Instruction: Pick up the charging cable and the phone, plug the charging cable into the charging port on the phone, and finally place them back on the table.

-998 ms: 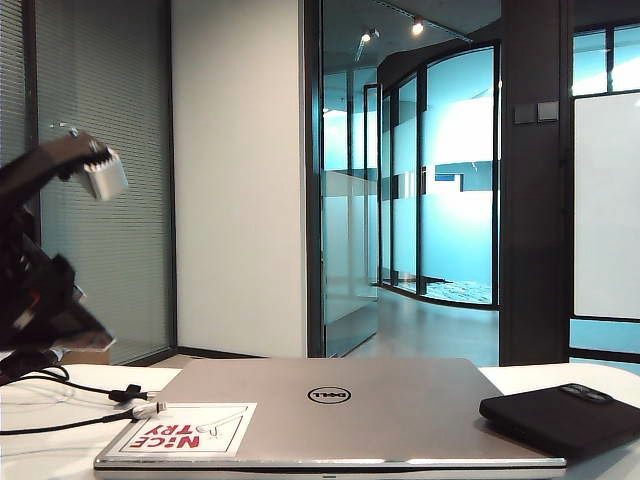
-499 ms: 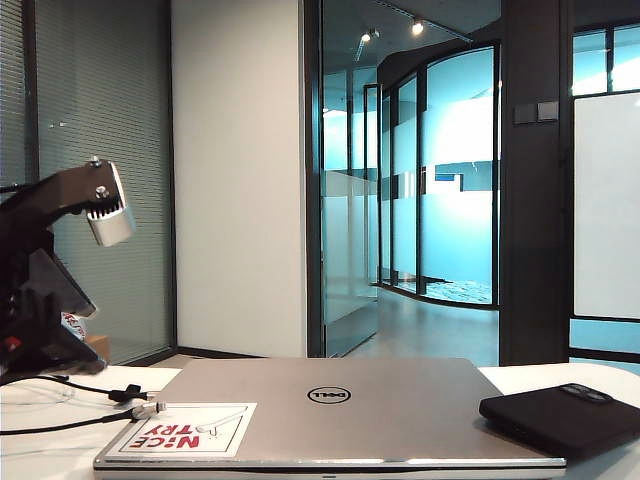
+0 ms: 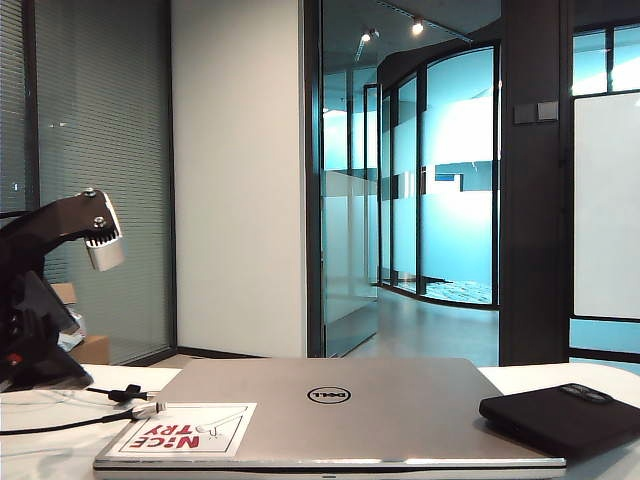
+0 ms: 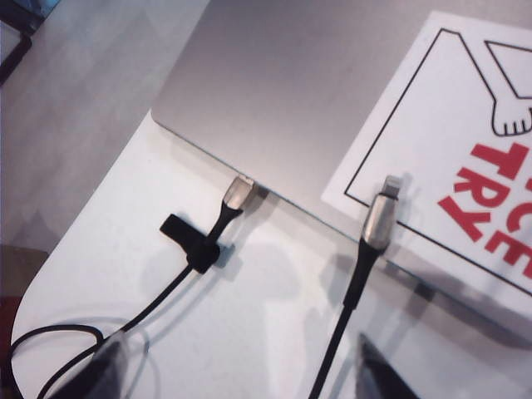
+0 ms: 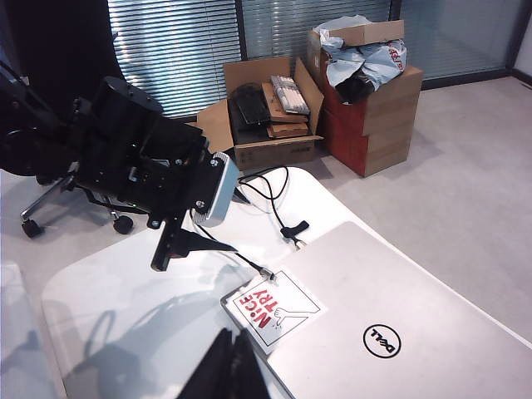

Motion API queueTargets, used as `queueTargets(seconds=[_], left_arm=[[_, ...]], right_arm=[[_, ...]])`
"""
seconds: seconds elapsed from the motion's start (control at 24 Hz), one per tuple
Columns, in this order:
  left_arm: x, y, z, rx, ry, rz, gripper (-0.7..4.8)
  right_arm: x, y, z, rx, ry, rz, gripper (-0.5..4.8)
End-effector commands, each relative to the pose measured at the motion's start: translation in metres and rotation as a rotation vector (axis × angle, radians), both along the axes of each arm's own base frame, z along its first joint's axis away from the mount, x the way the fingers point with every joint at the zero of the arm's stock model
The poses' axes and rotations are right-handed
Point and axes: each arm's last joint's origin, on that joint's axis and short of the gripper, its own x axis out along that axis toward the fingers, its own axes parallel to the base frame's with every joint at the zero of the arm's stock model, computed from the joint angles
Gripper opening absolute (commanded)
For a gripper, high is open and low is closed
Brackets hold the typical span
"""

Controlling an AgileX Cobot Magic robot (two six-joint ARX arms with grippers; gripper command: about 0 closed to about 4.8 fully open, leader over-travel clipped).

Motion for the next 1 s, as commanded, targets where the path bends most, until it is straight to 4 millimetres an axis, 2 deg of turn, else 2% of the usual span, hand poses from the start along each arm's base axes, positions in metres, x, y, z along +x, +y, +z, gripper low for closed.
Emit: queueTargets(seconds=[0.04,0.33,0.54,0.75,1.0], left_arm=[[0.003,0.0,-0.002,0.014,-0.005,-0.016,3.45],[0.005,-0.001,-0.01,0.022,0.03,-0.017,3.45],[0.014,-0.003,-0.016,0.026,0.049,-0.017,3.45],[0.023,-0.005,-0.014,0.025,0.042,-0.018,3.45],[0.024,-0.006,-0.015,0.023,0.044,-0.021,3.45]], right_arm=[[0.0,0.0,0.004,0.018,-0.017,-0.001,-0.02],[0.0,0.0,0.004,0.017,-0.016,-0.002,-0.02],[0.0,0.0,0.004,0.016,-0.016,-0.002,-0.02],[0.0,0.0,0.004,0.016,-0.015,-0.002,-0.02],[0.001,0.001,0.003,0.013,-0.013,-0.004,-0.02]])
